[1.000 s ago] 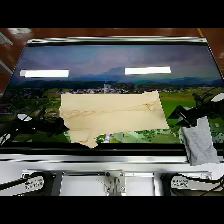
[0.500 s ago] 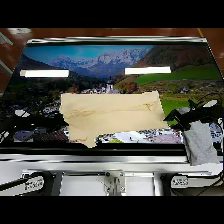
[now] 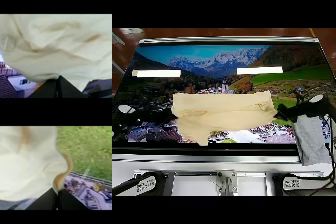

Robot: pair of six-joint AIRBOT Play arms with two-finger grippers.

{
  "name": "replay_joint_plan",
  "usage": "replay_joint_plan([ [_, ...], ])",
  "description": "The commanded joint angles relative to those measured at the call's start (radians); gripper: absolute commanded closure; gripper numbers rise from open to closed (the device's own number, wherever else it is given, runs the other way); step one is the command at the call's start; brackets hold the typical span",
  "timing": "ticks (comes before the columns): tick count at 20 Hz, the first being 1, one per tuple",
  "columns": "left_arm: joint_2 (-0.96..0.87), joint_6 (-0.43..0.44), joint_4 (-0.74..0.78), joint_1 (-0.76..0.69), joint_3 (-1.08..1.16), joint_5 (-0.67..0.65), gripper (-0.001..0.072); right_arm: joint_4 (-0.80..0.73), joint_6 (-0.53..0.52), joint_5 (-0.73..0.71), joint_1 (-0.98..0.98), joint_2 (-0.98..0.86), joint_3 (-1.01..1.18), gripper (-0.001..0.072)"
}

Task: Fold the shirts.

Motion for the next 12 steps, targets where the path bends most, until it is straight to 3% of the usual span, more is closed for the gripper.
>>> replay_joint_plan([
  [1,0.165,0.008,0.071,0.002,0.166,-0.004,0.0677,0.075,-0.142,0.074,0.009,0.163,0.127,0.0647],
  [5,0.422,0.008,0.113,0.002,0.602,0.019,0.0675,0.079,-0.143,0.01,0.009,0.471,0.437,0.0647],
  [9,0.558,-0.008,0.172,0.002,1.018,0.05,0.0675,-0.082,0.004,-0.138,0.009,0.748,0.658,0.0648],
  [12,0.624,-0.179,0.415,0.002,1.19,-0.062,0.0675,-0.327,0.101,-0.055,0.009,0.876,0.719,0.0648],
])
